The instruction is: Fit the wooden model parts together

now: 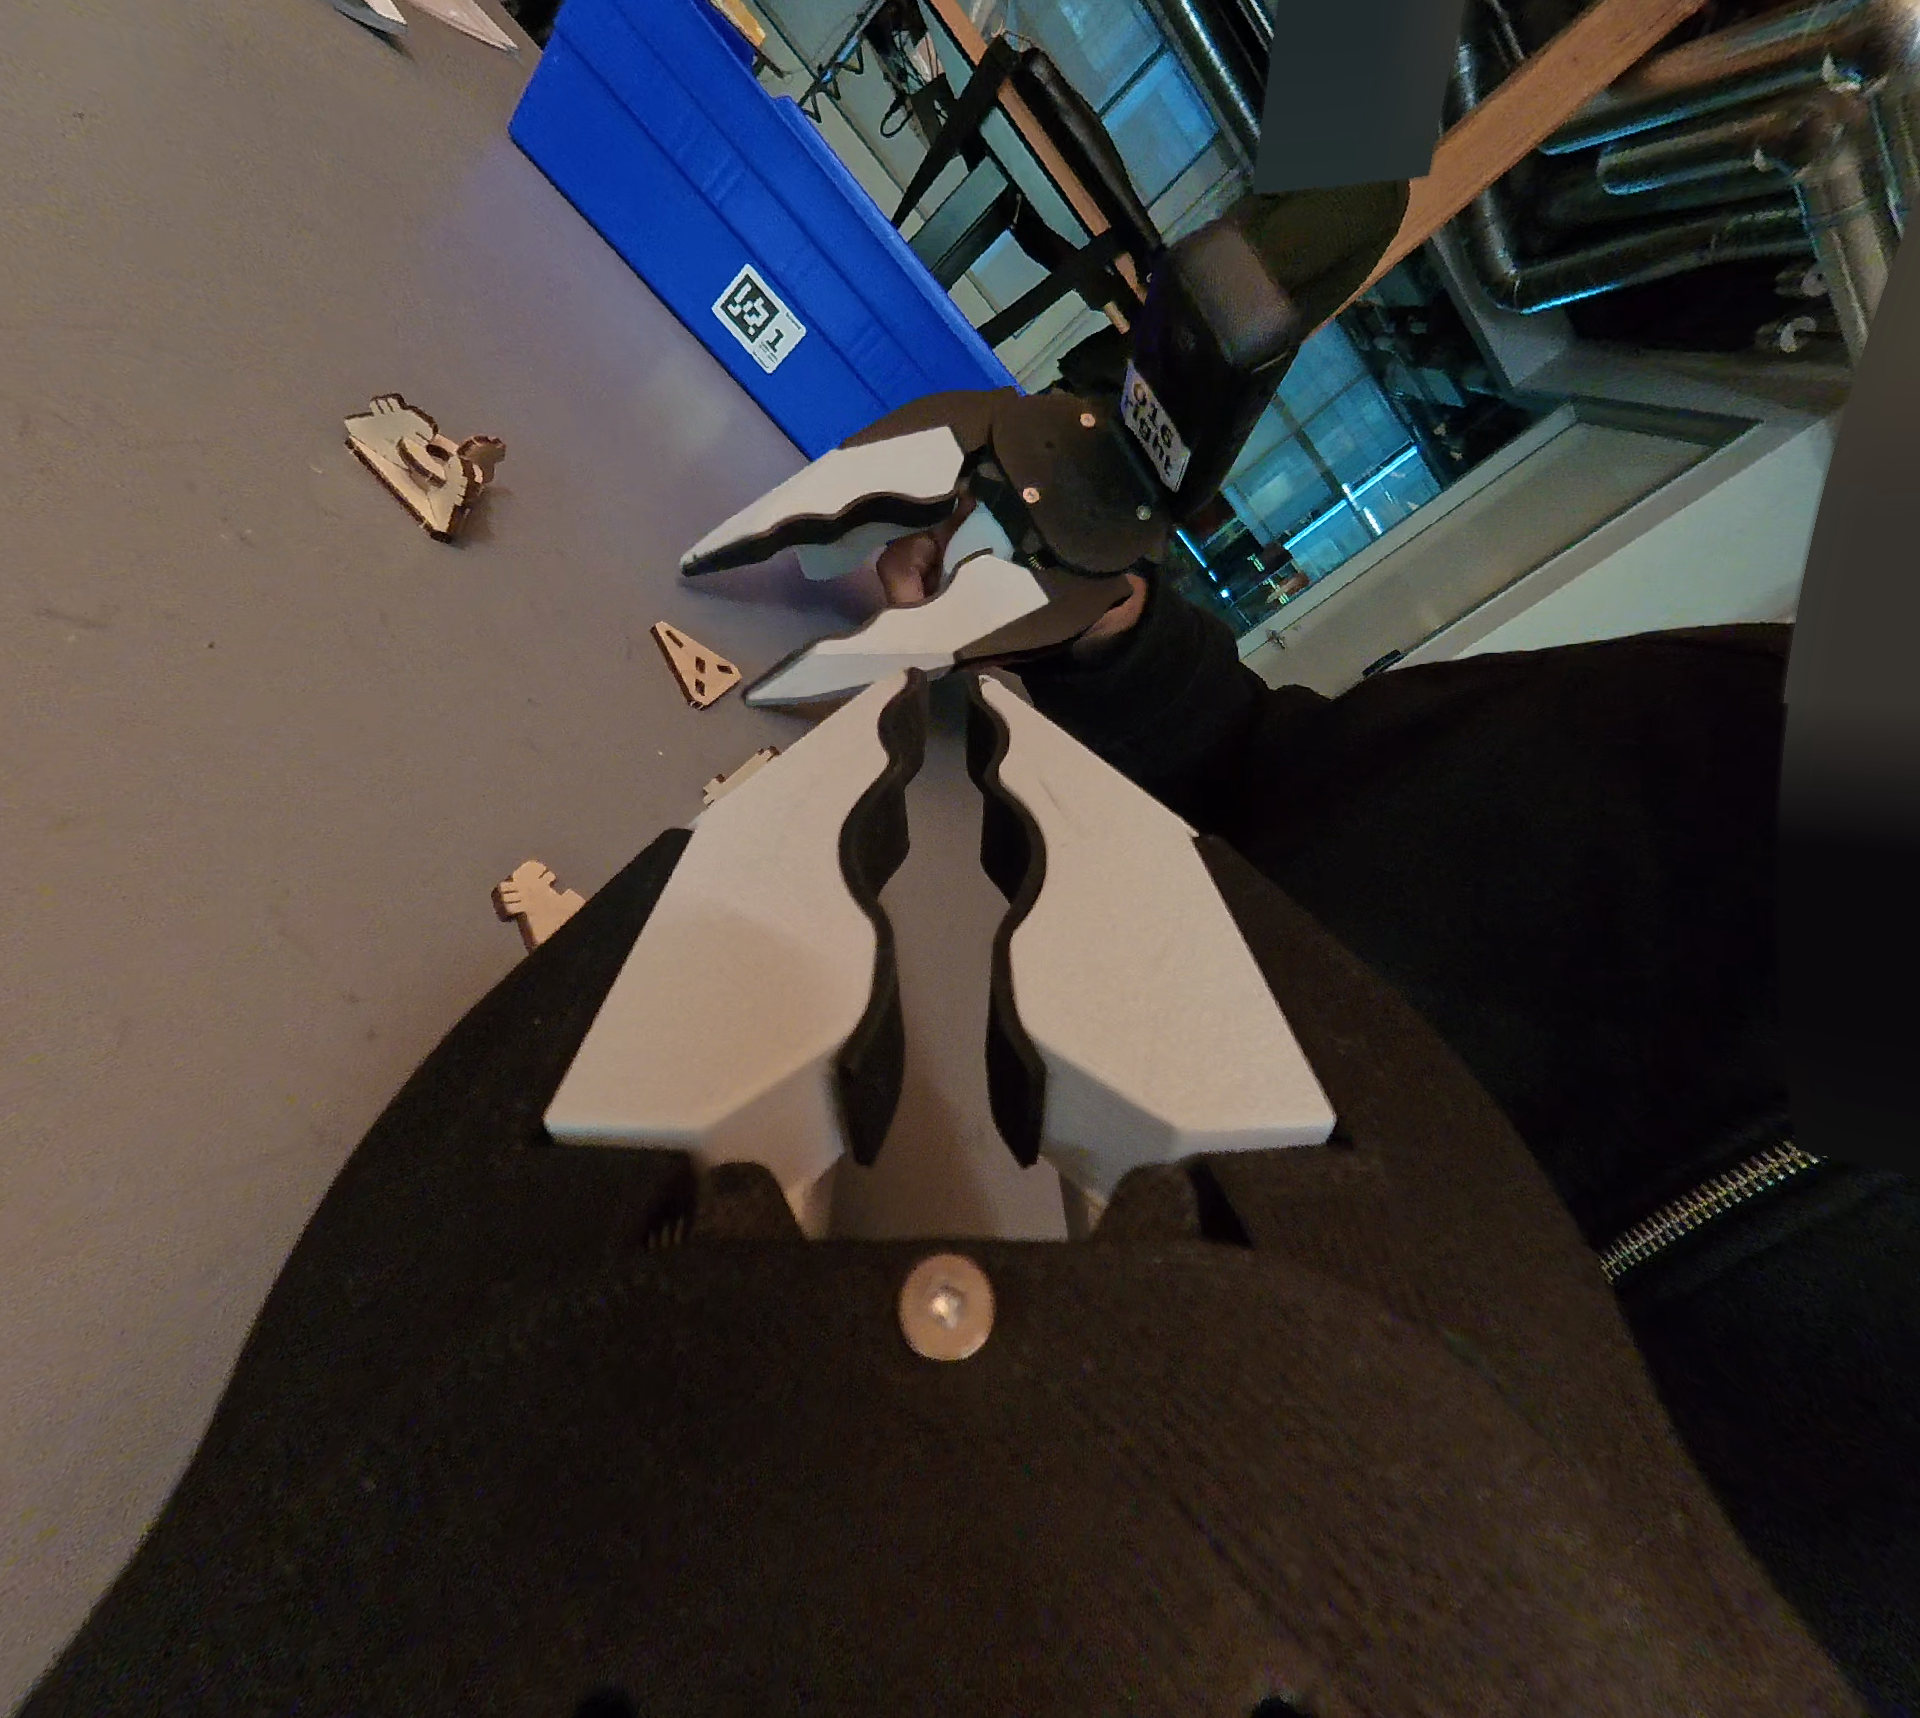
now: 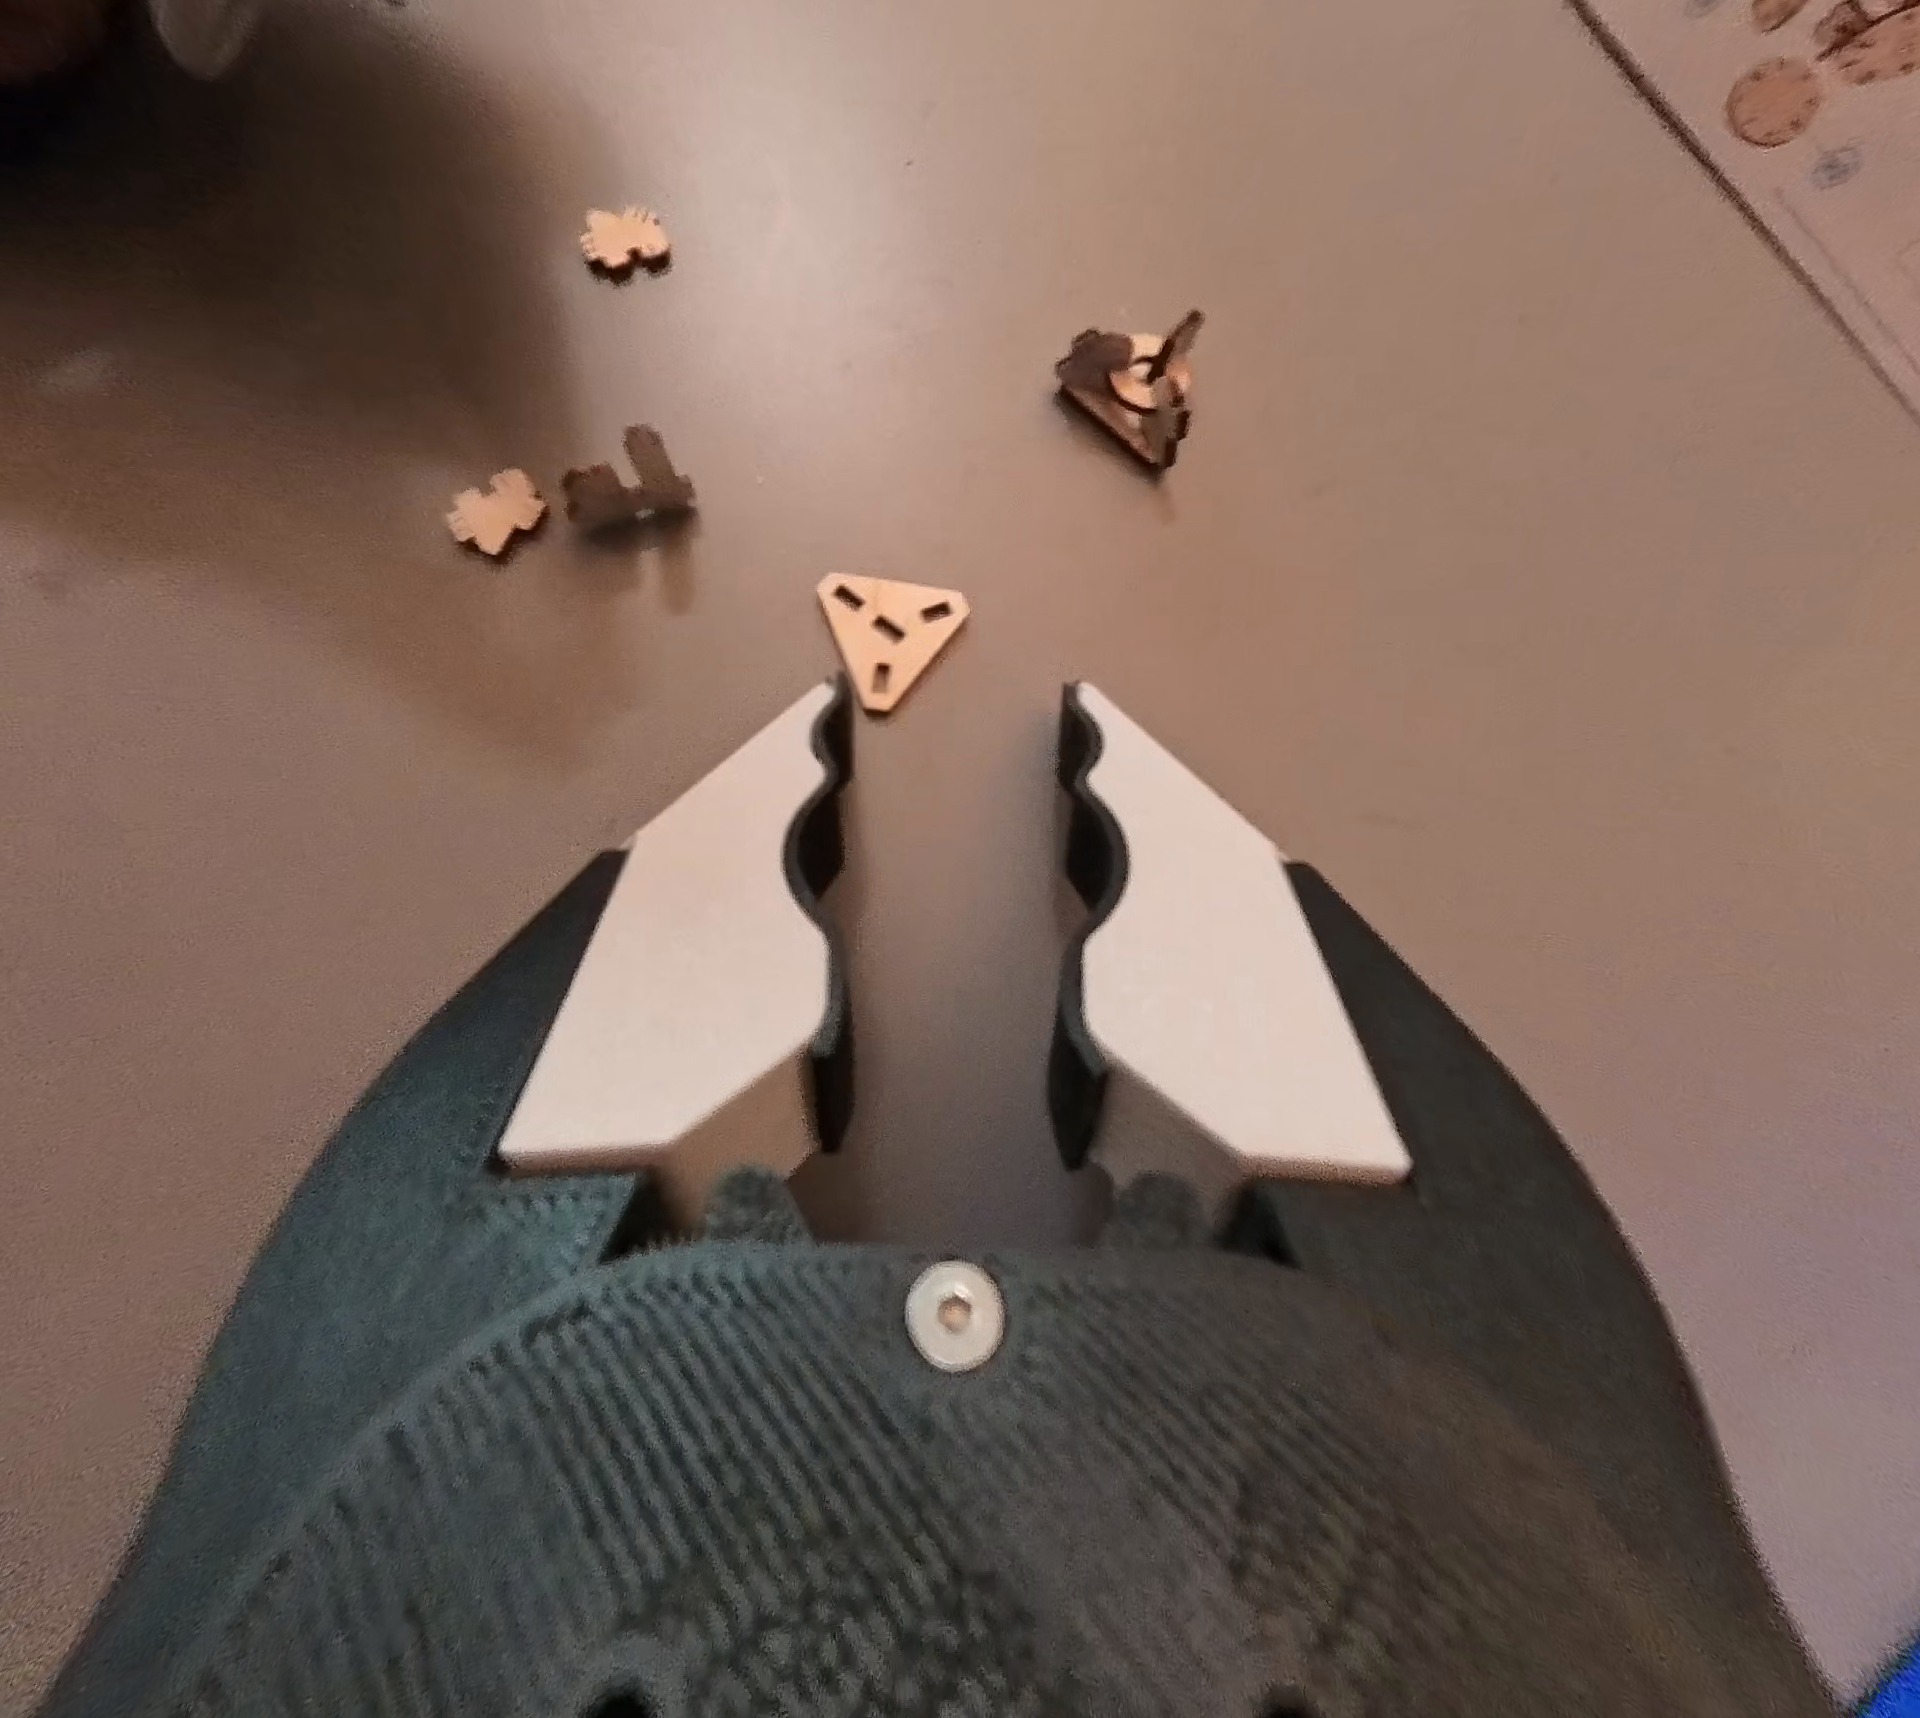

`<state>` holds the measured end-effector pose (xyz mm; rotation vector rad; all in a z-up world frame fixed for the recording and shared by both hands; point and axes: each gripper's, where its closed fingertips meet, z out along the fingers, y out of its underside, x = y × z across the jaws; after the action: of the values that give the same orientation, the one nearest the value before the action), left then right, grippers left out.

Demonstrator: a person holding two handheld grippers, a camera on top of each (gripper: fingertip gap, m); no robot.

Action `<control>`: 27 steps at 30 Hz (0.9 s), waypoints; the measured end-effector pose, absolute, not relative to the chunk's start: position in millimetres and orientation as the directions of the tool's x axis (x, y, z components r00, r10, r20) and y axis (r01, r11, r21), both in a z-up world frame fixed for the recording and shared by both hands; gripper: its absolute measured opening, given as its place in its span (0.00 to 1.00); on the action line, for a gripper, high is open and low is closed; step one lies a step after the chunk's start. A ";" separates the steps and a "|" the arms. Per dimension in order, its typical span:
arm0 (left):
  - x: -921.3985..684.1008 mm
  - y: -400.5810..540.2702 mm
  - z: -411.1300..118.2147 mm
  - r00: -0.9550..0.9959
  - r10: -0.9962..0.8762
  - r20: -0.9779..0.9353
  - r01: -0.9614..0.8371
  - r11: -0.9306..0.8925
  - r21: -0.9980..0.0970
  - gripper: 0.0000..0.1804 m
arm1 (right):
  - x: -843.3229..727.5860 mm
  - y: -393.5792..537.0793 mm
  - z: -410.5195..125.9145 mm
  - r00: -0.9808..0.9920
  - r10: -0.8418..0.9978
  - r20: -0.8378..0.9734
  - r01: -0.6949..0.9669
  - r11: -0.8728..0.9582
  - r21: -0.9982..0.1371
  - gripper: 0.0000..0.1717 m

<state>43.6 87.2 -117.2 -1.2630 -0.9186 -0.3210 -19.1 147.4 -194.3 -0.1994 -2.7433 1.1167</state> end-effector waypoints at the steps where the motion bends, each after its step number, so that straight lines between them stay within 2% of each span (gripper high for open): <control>1: 43.8 87.4 -117.3 0.620 0.267 0.738 0.667 0.315 -0.675 0.02 | -23.9 148.1 -193.7 -0.971 0.206 0.120 0.062 0.704 -0.707 0.20; 5: 43.6 86.7 -116.7 0.622 0.272 0.734 0.661 0.319 -0.679 0.02 | -39.2 148.6 -191.8 -0.954 0.284 0.098 0.130 0.682 -0.719 0.19; 8: 43.5 86.0 -116.2 0.622 0.271 0.734 0.660 0.324 -0.678 0.02 | -20.1 137.9 -183.0 -0.979 0.206 0.009 0.127 0.641 -0.757 0.24; 12: 43.8 86.8 -116.5 0.622 0.263 0.738 0.665 0.319 -0.675 0.02 | -0.3 135.0 -182.3 -0.999 0.048 0.010 0.024 0.661 -0.750 0.28; 16: 44.0 86.8 -116.2 0.623 0.264 0.736 0.664 0.319 -0.676 0.02 | -10.0 134.4 -187.8 -1.000 0.022 0.002 0.014 0.691 -0.723 0.29; 19: 43.8 86.6 -116.4 0.622 0.264 0.737 0.664 0.320 -0.675 0.02 | -13.6 128.6 -190.8 -0.999 0.013 -0.039 0.037 0.695 -0.718 0.28; 22: 43.8 86.3 -116.2 0.621 0.262 0.738 0.665 0.322 -0.674 0.02 | -18.3 126.4 -197.2 -0.999 0.033 -0.032 0.046 0.718 -0.695 0.16; 27: 44.0 86.4 -115.9 0.622 0.255 0.741 0.667 0.324 -0.671 0.02 | -18.1 127.3 -197.6 -0.999 0.050 -0.015 0.047 0.726 -0.686 0.15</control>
<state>44.0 86.4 -115.9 -1.2516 -0.9110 -0.3260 -18.1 127.3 -197.6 -0.0822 -2.9144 1.1576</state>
